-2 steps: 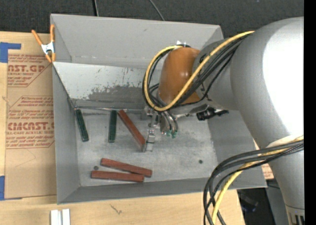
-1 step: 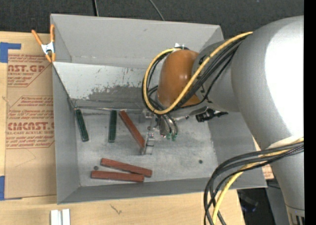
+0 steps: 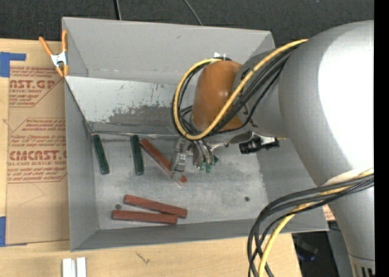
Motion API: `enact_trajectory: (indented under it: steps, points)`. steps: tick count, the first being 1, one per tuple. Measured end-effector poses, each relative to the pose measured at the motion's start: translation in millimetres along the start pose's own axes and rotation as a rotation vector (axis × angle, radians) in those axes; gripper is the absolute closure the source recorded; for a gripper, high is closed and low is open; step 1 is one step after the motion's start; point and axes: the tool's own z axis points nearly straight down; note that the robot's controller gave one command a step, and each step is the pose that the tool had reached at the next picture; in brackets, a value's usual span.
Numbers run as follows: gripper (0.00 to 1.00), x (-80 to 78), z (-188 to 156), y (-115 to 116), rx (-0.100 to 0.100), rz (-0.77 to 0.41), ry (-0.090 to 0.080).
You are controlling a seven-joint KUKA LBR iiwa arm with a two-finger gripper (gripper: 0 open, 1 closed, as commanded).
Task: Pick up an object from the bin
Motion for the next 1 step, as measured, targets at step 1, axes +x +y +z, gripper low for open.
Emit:
enact_trajectory:
  steps: [1]
  points:
    - [0.0,-1.2,1.9,0.8,0.0,0.007,-0.007]
